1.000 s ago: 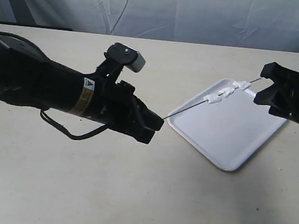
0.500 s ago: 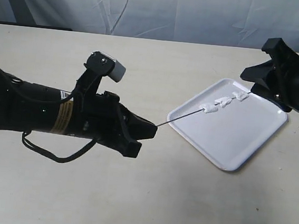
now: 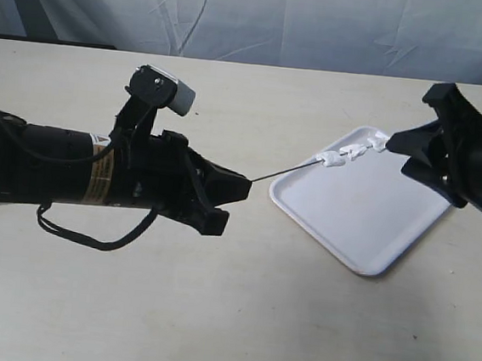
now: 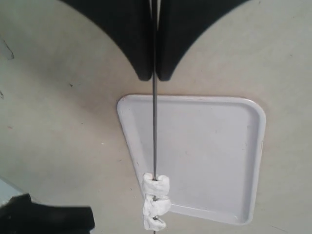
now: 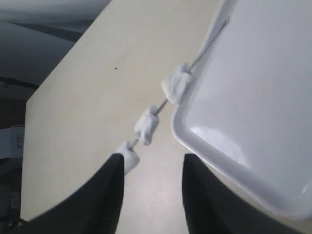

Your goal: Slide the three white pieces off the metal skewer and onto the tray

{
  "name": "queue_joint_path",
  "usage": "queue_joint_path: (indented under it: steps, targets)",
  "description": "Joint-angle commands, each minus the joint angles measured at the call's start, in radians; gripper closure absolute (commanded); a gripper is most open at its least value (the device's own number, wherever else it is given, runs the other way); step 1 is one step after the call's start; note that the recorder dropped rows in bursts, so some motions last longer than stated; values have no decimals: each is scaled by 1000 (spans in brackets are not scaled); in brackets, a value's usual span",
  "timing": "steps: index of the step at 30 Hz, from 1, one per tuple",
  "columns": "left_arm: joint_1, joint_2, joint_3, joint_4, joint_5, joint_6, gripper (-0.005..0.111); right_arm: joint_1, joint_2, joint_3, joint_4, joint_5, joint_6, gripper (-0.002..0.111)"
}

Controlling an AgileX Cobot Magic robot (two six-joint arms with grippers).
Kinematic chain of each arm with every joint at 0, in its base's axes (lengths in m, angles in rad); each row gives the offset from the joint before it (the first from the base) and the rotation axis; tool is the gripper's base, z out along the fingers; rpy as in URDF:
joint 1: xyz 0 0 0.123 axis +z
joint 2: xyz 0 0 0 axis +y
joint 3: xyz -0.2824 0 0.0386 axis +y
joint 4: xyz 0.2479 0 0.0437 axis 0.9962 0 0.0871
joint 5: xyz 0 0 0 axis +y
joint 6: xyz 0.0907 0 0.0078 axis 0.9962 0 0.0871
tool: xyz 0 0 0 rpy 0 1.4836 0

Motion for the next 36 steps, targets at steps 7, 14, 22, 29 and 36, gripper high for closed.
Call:
queue_joint_path:
  steps: [7, 14, 22, 29, 36]
  targets:
    - [2, -10, 5, -35, -47, 8, 107, -3, 8, 44, 116, -30, -71, 70]
    - [2, -10, 5, -85, -72, 56, 107, -1, 63, 44, 216, 32, -93, 70]
    - [2, -10, 5, -123, -96, 85, 107, 31, 113, 44, 281, 33, -159, 70]
    - [0, -10, 5, -123, -129, 85, 107, 33, 158, 37, 281, 33, -174, 70]
    - [0, -10, 5, -114, -167, 85, 107, 33, 186, -3, 281, 37, -180, 70]
